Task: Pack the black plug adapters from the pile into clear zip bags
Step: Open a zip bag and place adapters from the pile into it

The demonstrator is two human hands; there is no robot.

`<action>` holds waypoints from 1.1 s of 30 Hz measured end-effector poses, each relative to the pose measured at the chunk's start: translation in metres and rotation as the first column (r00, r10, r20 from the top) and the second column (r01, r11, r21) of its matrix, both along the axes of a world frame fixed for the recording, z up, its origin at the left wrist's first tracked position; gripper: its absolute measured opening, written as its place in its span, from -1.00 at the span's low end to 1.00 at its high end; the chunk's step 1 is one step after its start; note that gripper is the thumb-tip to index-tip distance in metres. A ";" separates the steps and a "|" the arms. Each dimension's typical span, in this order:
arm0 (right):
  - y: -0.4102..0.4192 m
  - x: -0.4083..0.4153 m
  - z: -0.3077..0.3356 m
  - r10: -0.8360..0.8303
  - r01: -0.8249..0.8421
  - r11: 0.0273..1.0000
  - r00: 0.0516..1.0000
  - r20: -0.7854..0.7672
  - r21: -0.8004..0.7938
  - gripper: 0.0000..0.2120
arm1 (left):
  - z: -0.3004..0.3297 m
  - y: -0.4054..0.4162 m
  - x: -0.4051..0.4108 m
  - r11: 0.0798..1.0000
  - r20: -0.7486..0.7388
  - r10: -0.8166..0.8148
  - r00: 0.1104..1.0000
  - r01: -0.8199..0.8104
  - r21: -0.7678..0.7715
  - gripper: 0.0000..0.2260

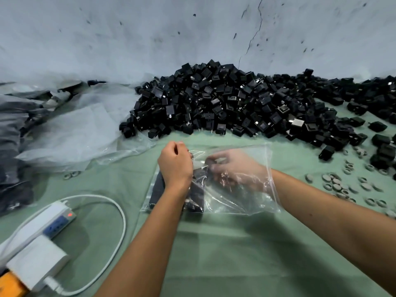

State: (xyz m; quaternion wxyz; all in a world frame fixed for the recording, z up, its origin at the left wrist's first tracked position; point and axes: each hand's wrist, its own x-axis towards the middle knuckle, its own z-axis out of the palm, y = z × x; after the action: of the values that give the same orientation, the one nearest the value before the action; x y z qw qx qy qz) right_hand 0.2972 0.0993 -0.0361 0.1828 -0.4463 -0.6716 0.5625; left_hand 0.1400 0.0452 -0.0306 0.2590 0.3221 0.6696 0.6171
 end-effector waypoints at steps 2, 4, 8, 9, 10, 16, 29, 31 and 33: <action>0.003 -0.004 -0.006 -0.041 0.041 0.999 0.999 -0.034 0.013 -0.66 | -0.001 -0.001 0.000 1.000 -0.018 0.000 1.000 0.000 0.004 -0.72; 0.007 -0.006 -0.013 -0.077 0.078 0.996 0.997 -0.020 0.053 -0.69 | -0.001 -0.001 -0.001 1.000 -0.024 -0.003 1.000 0.003 -0.006 -0.72; 0.012 -0.002 -0.014 0.031 -0.026 0.997 0.997 -0.065 0.079 -0.73 | 0.000 -0.002 0.000 1.000 -0.057 -0.001 0.998 0.001 -0.007 -0.71; 0.011 -0.001 -0.013 0.072 -0.064 0.993 0.994 -0.076 0.103 -0.77 | 0.000 -0.003 0.001 1.000 -0.072 -0.003 0.997 0.002 -0.008 -0.71; 0.011 0.000 -0.013 0.087 -0.076 0.988 0.993 -0.084 0.133 -0.78 | 0.000 -0.003 0.001 1.000 -0.085 -0.006 0.996 0.005 -0.010 -0.70; 0.004 -0.011 -0.015 -0.062 0.063 0.998 0.986 -0.153 0.004 -0.79 | 0.000 -0.002 0.003 1.000 -0.116 -0.019 0.993 0.016 -0.020 -0.69; 0.012 0.003 -0.009 0.153 -0.153 0.988 0.988 -0.009 0.037 -0.62 | -0.005 0.000 0.001 1.000 -0.075 -0.029 0.997 0.030 0.007 -0.70; 0.013 0.001 -0.007 0.180 -0.188 0.976 0.980 0.080 0.107 -0.60 | -0.005 -0.001 0.002 0.999 -0.079 -0.031 0.996 0.031 0.010 -0.69; 0.013 -0.003 -0.008 0.149 -0.157 0.984 0.985 0.088 0.089 -0.63 | -0.006 -0.001 0.001 0.999 -0.083 -0.033 0.996 0.034 0.010 -0.70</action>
State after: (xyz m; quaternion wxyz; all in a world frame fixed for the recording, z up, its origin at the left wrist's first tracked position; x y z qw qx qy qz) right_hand 0.2945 0.1121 -0.0438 0.1327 -0.4066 -0.7369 0.5235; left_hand 0.1413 0.0445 -0.0361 0.2393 0.3600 0.6709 0.6025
